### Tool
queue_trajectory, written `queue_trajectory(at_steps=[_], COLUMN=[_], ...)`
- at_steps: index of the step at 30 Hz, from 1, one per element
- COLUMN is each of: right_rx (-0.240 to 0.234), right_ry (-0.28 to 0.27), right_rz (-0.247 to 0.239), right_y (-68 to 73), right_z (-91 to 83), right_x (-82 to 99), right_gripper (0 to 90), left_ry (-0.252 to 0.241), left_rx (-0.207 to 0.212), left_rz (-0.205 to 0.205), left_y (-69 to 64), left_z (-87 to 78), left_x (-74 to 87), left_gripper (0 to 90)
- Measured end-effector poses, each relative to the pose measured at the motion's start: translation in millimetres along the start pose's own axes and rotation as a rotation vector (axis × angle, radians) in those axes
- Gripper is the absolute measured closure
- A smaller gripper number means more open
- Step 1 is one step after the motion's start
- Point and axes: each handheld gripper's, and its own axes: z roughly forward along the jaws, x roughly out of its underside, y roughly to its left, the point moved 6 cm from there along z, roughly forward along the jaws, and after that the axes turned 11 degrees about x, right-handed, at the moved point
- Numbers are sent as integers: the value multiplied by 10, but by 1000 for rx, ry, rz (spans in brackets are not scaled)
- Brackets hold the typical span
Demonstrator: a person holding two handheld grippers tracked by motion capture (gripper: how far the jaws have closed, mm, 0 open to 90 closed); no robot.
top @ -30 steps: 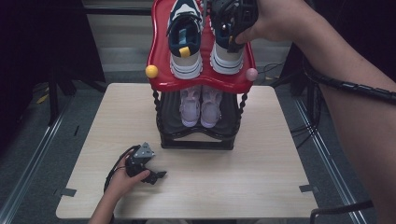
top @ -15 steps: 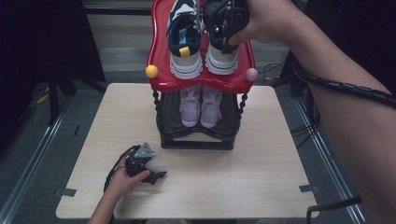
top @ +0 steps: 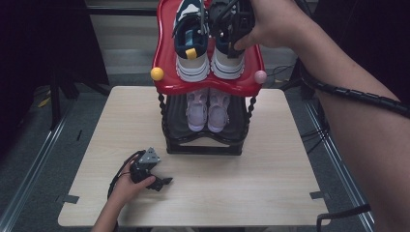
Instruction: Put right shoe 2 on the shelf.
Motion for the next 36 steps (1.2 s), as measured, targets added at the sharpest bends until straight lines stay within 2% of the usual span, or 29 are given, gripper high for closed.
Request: queue_trajectory(at_steps=[2,13,17,19,22,24,29,32,36], right_rx=[-4,-2,4,4,-2,6,3,10,9], right_ry=[4,-10,-14,-8,-7,-19,-33,-62,-84], right_rz=[-15,19,29,54,67,66,102,135,170], right_y=[11,44,31,32,31,17,14,13,4], right_z=[4,18,16,3,-13,-17,-44,-84,-144], right_x=[7,30,40,51,68,76,116,139,210], right_gripper=[741,721,674,634,596,568,479,408,362], left_ry=[0,1,-1,0,1,0,1,0,1], left_rx=[0,0,0,0,-1,-1,-1,1,1], left_rz=[0,-1,-1,0,2,2,2,-1,-1], left_y=[0,0,1,1,3,3,4,1,2], left_z=[0,0,2,2,0,1,1,3,3], left_x=[0,0,-1,-1,-1,-1,-1,-1,-1], left_gripper=[28,28,27,27,27,26,25,25,25])
